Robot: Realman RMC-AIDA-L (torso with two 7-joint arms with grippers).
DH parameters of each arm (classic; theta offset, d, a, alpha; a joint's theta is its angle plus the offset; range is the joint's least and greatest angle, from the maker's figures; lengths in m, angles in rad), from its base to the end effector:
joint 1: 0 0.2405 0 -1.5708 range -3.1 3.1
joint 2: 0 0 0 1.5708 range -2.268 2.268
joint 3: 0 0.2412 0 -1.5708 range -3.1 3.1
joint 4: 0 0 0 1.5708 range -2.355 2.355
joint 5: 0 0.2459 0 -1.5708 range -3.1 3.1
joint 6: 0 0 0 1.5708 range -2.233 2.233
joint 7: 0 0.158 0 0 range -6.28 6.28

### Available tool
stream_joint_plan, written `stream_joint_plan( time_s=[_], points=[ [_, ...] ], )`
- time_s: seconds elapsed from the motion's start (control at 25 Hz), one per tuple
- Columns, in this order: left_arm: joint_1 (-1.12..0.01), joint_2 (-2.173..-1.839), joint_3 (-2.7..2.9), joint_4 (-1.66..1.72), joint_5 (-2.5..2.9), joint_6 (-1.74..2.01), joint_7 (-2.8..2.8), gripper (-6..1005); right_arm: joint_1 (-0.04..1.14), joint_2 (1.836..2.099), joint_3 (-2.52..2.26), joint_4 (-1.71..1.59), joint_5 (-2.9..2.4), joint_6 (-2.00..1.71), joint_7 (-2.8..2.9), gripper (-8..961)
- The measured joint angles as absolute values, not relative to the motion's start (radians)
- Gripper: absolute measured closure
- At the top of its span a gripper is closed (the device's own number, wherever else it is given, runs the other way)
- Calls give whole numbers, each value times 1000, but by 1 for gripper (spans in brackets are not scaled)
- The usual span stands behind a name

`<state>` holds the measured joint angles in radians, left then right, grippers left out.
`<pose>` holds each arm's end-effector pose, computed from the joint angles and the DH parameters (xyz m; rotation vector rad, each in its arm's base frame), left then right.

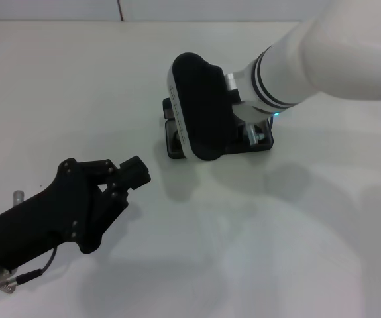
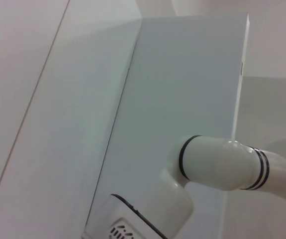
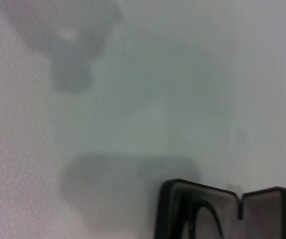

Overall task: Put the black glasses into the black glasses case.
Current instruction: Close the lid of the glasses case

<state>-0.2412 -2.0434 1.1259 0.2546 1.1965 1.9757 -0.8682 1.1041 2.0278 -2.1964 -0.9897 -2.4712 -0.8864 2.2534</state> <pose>-0.2804 0.2196 -0.0153 -2.3730 -0.4244 -1.5485 0.0353 0.3970 -0.1646 -2.6173 -0.7658 -0.6884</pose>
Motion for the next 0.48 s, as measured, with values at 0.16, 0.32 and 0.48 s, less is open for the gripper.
stream_joint_plan(
  time_s=[0.16, 0.32, 0.48],
  points=[
    [-245, -2042, 1126, 255, 1196, 1976, -868, 957, 1060, 2028, -2185, -1047, -2506, -923, 2267, 802],
    [-246, -2040, 1126, 261, 1194, 1977, -868, 957, 987, 2028, -2141, -1129, -2517, -966, 2283, 802],
    [-256, -2031, 1126, 266, 1169, 1980, -876, 957, 833, 2028, -2012, -1285, -2483, -1021, 2285, 802]
  ],
)
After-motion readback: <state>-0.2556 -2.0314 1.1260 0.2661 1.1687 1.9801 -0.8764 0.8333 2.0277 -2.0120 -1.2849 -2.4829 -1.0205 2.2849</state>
